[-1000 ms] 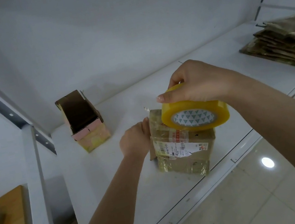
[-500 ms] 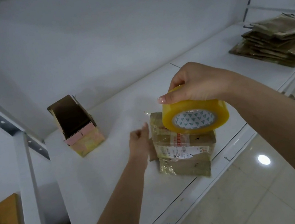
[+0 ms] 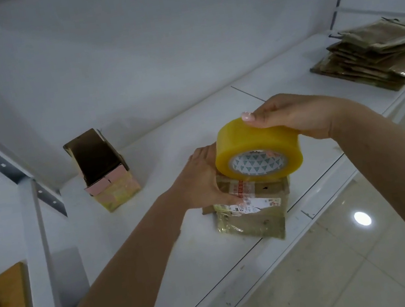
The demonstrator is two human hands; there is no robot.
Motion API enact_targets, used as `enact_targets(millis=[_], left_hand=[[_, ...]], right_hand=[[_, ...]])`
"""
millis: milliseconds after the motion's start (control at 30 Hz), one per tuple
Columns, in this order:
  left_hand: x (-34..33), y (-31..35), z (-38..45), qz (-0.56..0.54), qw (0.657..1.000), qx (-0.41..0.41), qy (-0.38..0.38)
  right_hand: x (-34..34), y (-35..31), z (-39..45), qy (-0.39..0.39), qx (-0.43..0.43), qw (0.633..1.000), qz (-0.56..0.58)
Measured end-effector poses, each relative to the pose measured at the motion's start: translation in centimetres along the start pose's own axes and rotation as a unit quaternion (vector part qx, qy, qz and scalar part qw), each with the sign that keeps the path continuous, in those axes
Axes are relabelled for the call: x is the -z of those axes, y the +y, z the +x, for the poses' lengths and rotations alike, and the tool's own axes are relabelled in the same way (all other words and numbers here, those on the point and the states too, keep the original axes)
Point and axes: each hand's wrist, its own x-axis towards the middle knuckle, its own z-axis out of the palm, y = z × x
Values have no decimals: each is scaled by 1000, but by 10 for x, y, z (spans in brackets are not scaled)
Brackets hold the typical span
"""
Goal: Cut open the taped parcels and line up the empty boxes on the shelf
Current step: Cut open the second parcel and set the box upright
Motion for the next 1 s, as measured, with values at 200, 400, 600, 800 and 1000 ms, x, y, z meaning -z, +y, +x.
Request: enact_targets(millis=[200,400,600,800,1000], left_hand=[[17,6,-11,-22,998,48,-38],[25,3,-20,42,996,36,-63],[20,4,-21,56,995,23,-75],[22,5,-24,56,995,23,-79],[27,10,-32,129,986,52,-94]], right_hand=[[-1,-9,-7,90,-2,995,-41],[16,15,-26,100,-136,945,-279],[4,62,-28,81,-161,964,-197],[-12,88,-19,70,-163,970,-166],[-32,101,-6,66,-163,975,-136]])
